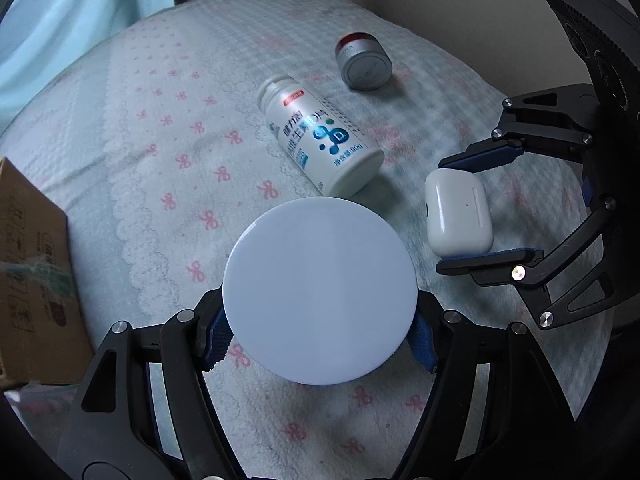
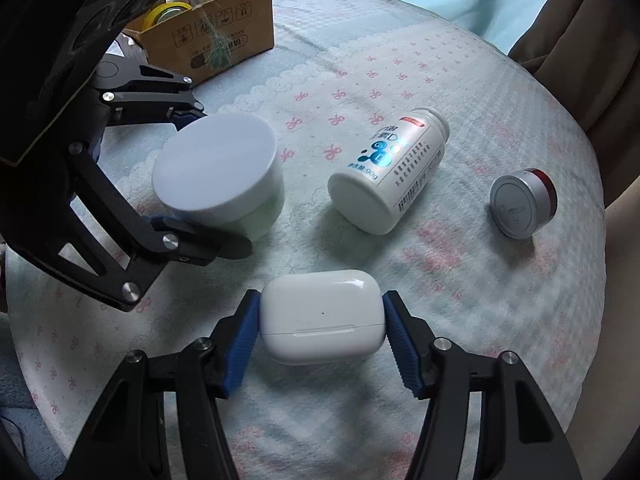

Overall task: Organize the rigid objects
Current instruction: 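Grasp the white round jar with the left tool while the right tool grasps the earbud case, then carry the white jar and earbud case into the cardboard box and open both tools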

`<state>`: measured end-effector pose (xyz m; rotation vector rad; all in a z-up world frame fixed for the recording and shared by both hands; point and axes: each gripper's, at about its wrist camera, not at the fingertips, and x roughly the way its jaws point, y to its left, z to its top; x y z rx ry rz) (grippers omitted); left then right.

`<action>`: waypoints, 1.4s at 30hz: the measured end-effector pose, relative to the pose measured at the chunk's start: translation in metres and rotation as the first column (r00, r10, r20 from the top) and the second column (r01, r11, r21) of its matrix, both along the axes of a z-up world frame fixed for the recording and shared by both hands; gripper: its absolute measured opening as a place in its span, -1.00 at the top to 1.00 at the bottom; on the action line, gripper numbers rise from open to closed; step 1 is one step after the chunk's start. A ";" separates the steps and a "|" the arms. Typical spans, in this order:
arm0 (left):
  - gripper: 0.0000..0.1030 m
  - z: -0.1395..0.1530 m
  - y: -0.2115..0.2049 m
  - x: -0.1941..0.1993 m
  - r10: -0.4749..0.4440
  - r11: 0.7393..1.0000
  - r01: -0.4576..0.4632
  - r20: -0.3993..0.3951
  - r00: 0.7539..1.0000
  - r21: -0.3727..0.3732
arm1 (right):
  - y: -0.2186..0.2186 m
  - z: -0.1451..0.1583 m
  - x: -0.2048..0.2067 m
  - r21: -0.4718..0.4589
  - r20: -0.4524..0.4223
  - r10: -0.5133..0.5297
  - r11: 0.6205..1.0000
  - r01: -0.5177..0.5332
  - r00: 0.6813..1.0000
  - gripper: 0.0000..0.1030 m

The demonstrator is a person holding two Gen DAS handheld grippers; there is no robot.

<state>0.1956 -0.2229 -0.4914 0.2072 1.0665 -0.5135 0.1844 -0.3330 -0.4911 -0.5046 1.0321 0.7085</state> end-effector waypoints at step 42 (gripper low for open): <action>-0.32 0.316 0.374 -0.044 0.343 0.936 -0.329 0.110 0.933 -0.126 | 0.261 0.327 -0.014 0.251 0.096 -0.268 0.938 0.237 0.959 -0.10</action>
